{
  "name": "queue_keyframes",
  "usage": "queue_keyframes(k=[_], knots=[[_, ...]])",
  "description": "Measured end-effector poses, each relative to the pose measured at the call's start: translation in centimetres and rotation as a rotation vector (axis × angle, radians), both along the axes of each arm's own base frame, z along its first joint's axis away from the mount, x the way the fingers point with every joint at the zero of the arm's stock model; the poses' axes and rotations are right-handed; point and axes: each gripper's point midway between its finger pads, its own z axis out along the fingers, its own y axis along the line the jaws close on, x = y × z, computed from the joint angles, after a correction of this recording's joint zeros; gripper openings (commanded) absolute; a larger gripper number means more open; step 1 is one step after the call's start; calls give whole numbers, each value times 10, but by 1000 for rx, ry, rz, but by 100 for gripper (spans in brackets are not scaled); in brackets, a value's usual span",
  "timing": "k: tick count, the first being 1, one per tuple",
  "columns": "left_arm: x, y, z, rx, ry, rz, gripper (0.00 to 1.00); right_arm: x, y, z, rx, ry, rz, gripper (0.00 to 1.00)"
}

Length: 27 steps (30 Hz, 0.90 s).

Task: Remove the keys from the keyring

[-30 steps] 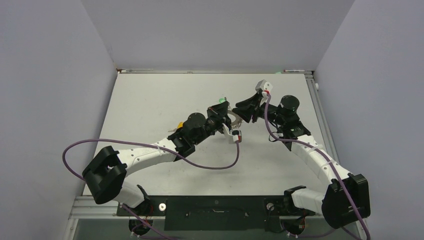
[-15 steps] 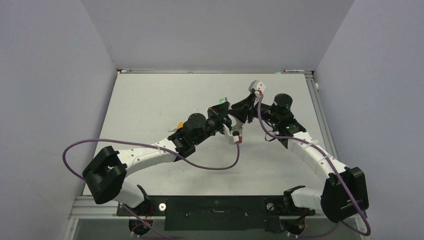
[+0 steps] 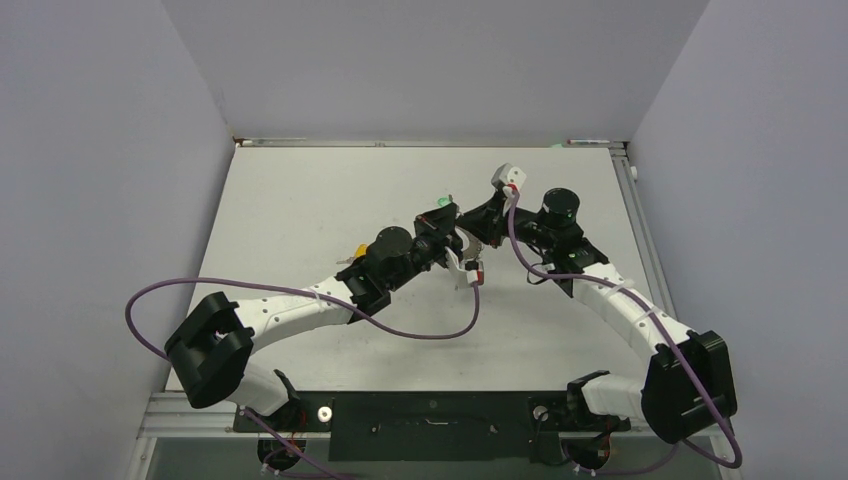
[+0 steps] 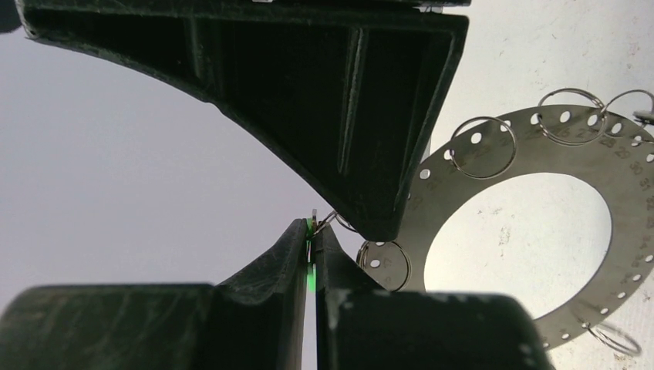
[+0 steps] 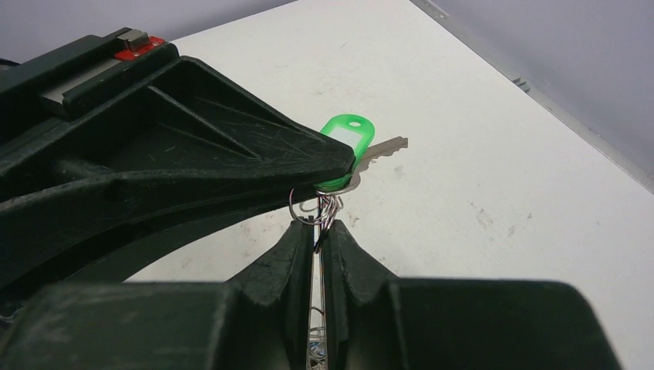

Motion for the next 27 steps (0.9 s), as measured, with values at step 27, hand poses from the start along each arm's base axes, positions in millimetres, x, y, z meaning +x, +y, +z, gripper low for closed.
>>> queue_keyframes(k=[27], knots=[[-3,2,4,-26,1,-12,0,-9,-19,22,129,-97,-30,7]])
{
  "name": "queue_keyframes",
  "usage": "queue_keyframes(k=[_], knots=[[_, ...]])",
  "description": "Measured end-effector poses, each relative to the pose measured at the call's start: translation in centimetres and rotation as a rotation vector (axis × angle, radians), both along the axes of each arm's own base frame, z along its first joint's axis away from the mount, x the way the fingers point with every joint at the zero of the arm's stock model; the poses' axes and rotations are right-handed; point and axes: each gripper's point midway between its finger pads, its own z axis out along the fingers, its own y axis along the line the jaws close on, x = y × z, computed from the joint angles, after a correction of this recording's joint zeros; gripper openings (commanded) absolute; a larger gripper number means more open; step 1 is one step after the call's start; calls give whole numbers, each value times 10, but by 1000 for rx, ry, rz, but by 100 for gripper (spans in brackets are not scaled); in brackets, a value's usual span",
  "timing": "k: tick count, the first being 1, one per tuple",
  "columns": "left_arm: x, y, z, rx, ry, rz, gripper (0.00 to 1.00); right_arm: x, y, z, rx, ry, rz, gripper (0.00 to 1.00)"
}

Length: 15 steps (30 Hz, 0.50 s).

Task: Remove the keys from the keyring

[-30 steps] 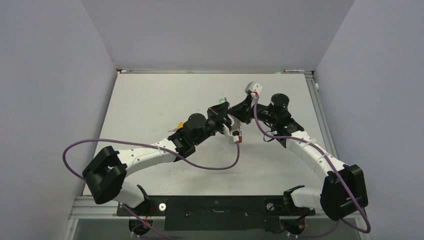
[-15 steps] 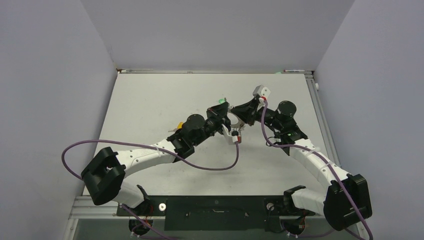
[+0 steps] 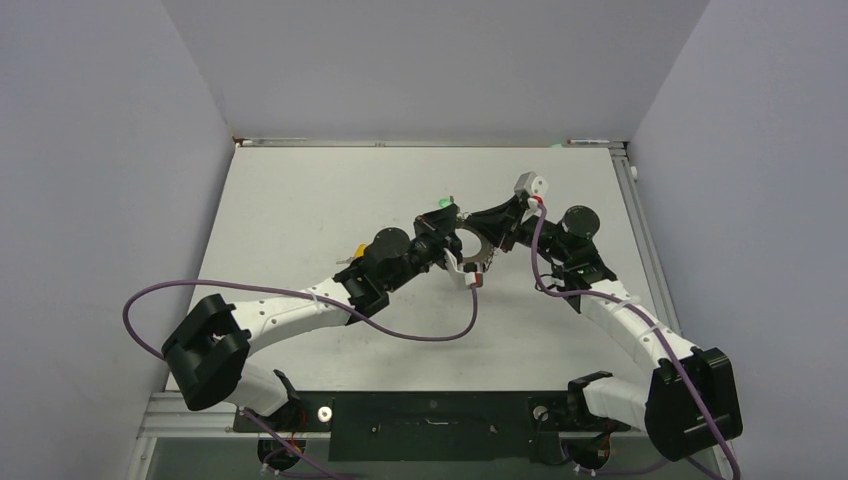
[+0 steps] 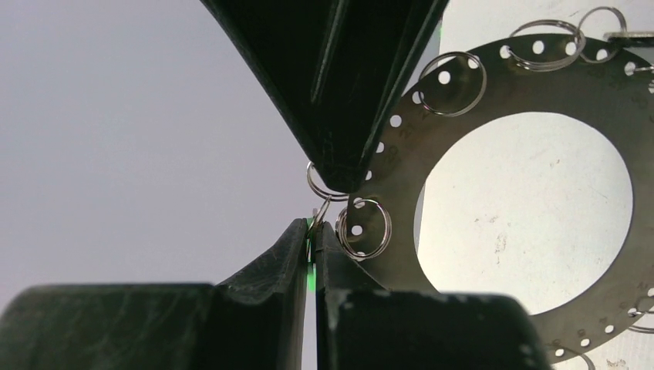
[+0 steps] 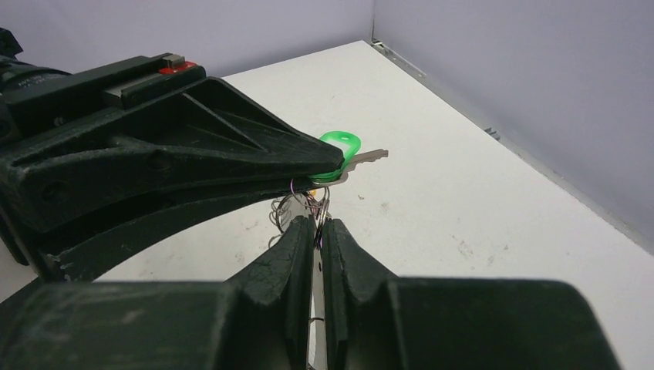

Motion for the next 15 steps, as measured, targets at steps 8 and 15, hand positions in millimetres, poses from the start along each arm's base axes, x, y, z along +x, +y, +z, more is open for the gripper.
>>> queue_keyframes(k=[8,15], knots=[[0,0,-6,33,18,-1,0,4,0,-21,-62,-32,29,43],[1,0,-8,69,-1,-2,0,4,-1,-14,-102,3,57,38]])
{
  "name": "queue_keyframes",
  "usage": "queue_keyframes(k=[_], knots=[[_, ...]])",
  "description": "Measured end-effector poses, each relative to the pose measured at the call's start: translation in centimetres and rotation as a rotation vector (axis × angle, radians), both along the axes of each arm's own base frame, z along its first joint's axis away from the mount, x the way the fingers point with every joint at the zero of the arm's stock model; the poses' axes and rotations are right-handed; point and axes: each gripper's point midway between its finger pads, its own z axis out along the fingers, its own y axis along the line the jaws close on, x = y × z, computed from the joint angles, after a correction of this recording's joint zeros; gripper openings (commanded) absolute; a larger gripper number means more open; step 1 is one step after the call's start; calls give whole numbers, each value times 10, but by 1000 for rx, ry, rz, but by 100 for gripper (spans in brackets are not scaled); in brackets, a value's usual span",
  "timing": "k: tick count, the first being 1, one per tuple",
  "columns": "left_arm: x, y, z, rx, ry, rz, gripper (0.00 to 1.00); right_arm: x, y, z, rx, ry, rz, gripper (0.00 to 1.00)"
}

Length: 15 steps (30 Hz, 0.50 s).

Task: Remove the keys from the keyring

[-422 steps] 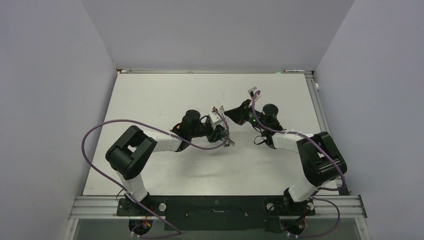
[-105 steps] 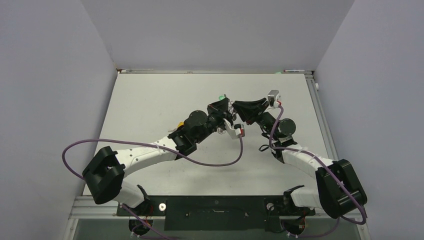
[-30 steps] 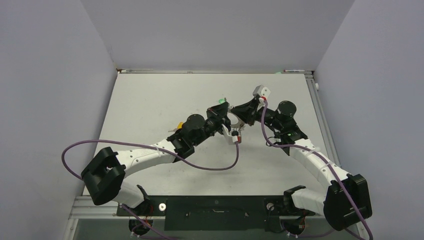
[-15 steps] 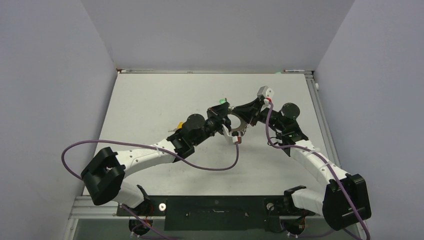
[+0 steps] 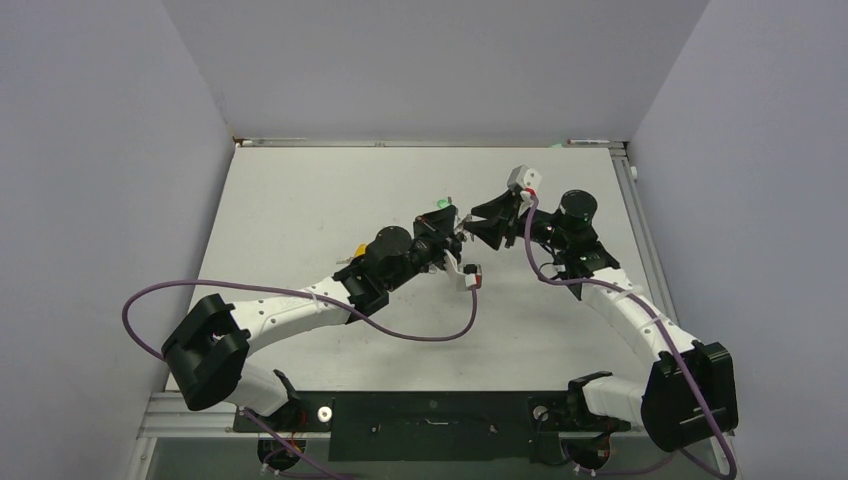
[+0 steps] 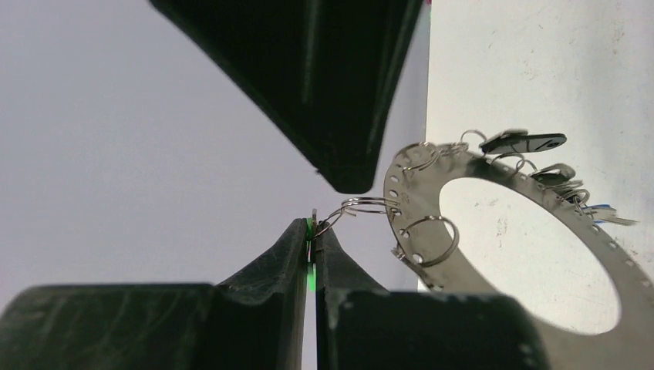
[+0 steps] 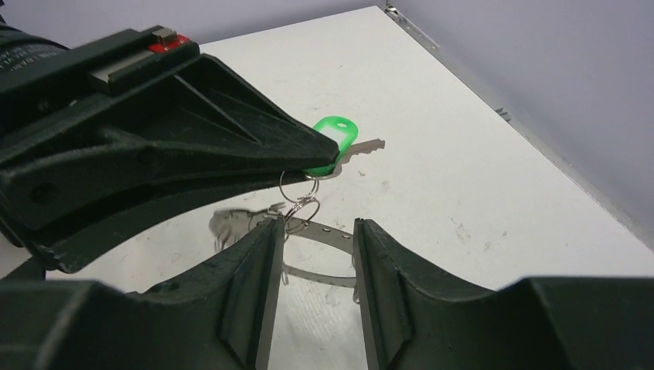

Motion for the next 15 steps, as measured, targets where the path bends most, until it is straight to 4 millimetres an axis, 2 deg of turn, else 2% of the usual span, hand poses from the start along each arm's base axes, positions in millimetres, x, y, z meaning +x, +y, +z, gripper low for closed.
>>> queue_keyframes(k=[9,15], knots=[[0,0,1,13,-15,-2,0,-1,1,21,-10,74,6,35],[0,0,1,19,-23,-2,0,-6,7,11,-42,127,15,34]])
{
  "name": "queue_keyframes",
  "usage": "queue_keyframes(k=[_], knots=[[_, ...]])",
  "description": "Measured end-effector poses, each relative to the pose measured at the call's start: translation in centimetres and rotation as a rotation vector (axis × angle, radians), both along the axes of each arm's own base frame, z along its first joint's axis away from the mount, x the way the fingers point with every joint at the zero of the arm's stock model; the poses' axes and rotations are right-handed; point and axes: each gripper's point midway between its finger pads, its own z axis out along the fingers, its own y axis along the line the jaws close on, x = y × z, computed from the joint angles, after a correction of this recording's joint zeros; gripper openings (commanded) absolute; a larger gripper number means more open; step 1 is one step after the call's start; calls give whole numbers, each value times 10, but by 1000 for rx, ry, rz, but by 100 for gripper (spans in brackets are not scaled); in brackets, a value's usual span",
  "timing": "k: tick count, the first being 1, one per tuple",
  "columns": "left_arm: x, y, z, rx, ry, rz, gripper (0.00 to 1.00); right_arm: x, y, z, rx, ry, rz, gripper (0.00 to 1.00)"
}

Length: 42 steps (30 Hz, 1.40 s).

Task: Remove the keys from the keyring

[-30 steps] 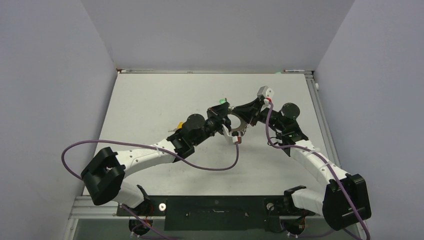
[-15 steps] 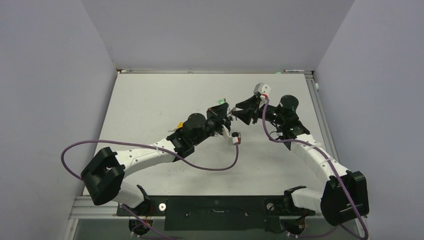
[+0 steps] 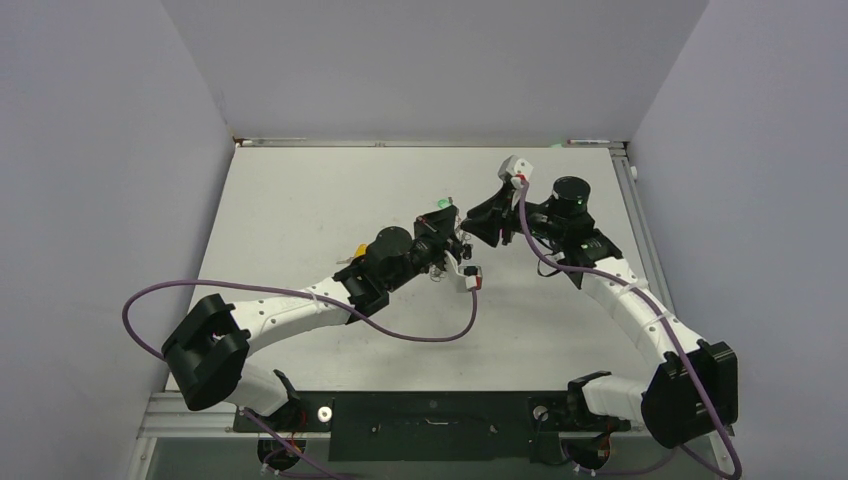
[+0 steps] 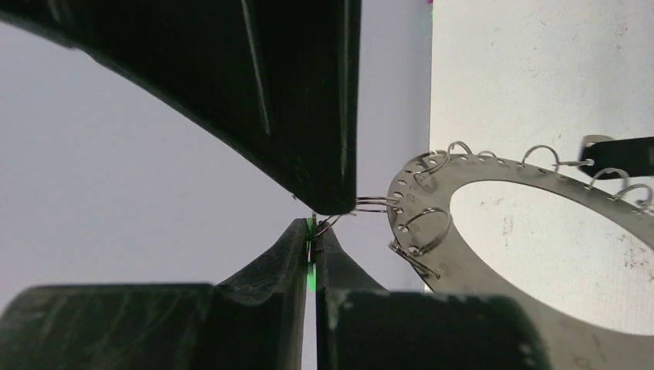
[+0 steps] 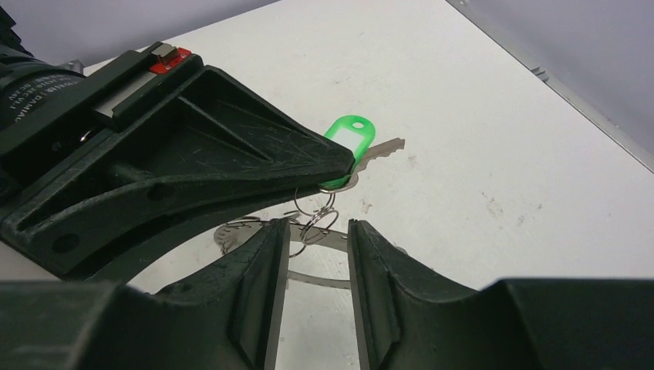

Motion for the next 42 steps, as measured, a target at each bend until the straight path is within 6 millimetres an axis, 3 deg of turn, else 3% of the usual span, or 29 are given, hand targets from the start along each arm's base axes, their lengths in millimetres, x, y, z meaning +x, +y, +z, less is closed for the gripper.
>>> queue_keyframes(k=[7,13,18,33,39,42], knots=[[0,0,0,3,-3,-1,0,3,8,-16,-73,41,13,32],[0,-1,0,4,-3,-1,0,3,10,-18,-98,47,2,26],[0,0,0,4,-3,2,0,5,12,-21,-111,51,-11,6],[-1,1,-4,13,3,9,0,8,5,-19,-99,-48,-56,5],[-2,1,-5,4,-3,6,0,8,-2,-10,-53,-78,-85,5],[-1,4,-14,22,9,13,0,13,-8,1,-26,-104,-106,5]])
